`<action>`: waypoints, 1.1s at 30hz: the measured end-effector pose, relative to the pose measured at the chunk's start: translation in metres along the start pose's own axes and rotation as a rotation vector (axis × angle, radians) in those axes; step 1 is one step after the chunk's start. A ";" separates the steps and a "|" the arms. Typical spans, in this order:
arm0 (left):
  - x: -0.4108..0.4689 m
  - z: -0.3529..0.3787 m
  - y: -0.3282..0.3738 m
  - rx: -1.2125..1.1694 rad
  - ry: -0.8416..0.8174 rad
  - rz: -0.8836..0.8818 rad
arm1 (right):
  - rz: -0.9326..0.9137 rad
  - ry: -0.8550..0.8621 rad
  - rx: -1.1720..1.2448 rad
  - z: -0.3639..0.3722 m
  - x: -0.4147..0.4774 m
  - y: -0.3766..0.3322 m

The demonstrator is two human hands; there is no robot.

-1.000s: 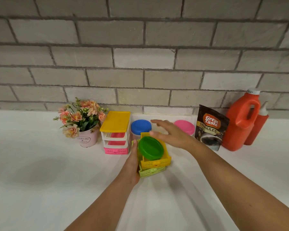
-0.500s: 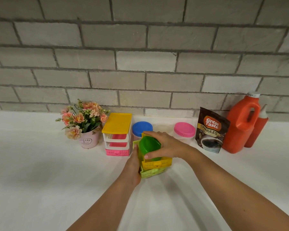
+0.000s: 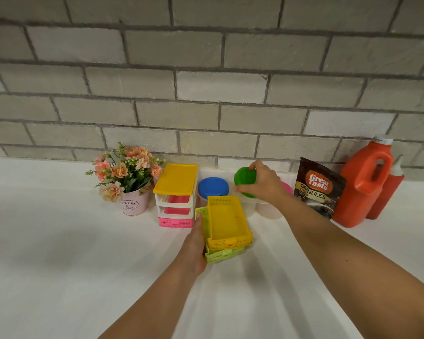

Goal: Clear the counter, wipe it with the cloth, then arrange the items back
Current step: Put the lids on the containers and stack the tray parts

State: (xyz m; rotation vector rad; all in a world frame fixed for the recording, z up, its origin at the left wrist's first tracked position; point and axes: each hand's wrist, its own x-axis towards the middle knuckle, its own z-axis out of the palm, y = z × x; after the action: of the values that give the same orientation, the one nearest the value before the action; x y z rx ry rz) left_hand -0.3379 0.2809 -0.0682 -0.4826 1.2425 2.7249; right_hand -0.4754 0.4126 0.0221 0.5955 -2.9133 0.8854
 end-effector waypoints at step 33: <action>-0.029 -0.026 -0.006 -0.041 0.185 0.012 | -0.416 -0.168 0.127 0.005 -0.079 -0.025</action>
State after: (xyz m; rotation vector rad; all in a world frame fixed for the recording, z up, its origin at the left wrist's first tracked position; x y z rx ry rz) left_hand -0.3034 0.2668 -0.0791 -0.7488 1.2345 2.7735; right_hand -0.3923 0.4181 0.0192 1.2826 -2.7157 1.0029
